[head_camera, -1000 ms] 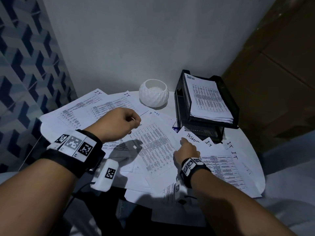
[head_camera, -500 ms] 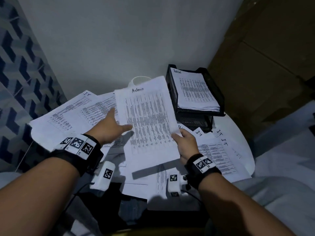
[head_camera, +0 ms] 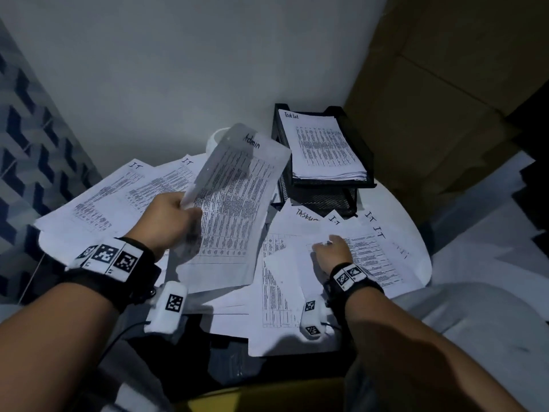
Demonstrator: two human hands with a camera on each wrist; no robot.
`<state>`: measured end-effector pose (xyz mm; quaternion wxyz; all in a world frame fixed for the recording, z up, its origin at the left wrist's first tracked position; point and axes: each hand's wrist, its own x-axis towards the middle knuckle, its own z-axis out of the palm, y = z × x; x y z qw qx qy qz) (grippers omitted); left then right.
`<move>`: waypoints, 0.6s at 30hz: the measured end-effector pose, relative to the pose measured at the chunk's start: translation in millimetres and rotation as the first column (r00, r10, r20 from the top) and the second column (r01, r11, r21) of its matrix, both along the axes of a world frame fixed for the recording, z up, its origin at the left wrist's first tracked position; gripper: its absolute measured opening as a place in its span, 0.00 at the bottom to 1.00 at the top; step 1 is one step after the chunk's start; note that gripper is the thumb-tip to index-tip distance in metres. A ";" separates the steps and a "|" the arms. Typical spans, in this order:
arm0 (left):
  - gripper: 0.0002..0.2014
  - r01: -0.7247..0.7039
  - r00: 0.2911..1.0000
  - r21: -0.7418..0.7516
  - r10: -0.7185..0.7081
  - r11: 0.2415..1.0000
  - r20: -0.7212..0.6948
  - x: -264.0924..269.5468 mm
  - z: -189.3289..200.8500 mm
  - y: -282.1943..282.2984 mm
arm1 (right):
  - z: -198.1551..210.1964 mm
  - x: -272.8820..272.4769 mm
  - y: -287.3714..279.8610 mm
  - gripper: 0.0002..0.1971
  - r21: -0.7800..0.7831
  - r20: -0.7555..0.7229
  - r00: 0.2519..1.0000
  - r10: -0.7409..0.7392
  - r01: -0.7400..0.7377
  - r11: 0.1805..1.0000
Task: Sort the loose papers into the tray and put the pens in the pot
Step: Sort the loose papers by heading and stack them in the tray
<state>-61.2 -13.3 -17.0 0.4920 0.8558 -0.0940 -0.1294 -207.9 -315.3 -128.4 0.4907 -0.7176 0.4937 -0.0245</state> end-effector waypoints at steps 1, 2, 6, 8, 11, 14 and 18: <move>0.10 -0.005 1.000 0.016 0.005 1.000 0.000 2.6 -0.3 0.2 | -2.7 -1.9 0.0 0.34 0.015 -0.040 0.999 0.027 -0.027 1.000; 0.10 -0.010 1.000 0.027 0.010 1.000 -0.003 3.9 0.3 0.4 | -5.3 -2.0 1.1 0.36 0.042 -0.057 0.997 0.050 -0.047 0.998; 0.08 -0.040 0.999 0.050 0.041 0.998 -0.003 8.3 1.4 2.2 | -10.5 6.3 17.8 0.38 0.078 -0.014 0.991 0.132 -0.131 0.988; 0.07 -0.043 0.999 0.058 0.043 0.997 0.001 9.2 2.0 3.1 | -12.1 10.4 23.5 0.35 0.025 0.013 0.984 0.176 -0.176 0.984; 0.06 -0.049 0.999 0.071 0.049 0.996 0.003 9.2 2.4 4.2 | -13.1 13.9 21.4 0.25 0.010 0.134 0.981 0.140 -0.142 0.990; 0.06 -0.038 0.999 0.078 0.038 0.996 -0.003 7.8 0.3 3.3 | -11.4 11.6 5.6 0.22 -0.073 0.144 0.989 0.034 -0.023 0.997; 0.04 -0.012 1.000 0.097 0.012 0.995 0.003 6.2 -1.2 2.6 | -9.6 -2.6 -29.4 0.42 -0.257 -0.178 0.978 -0.110 0.062 0.964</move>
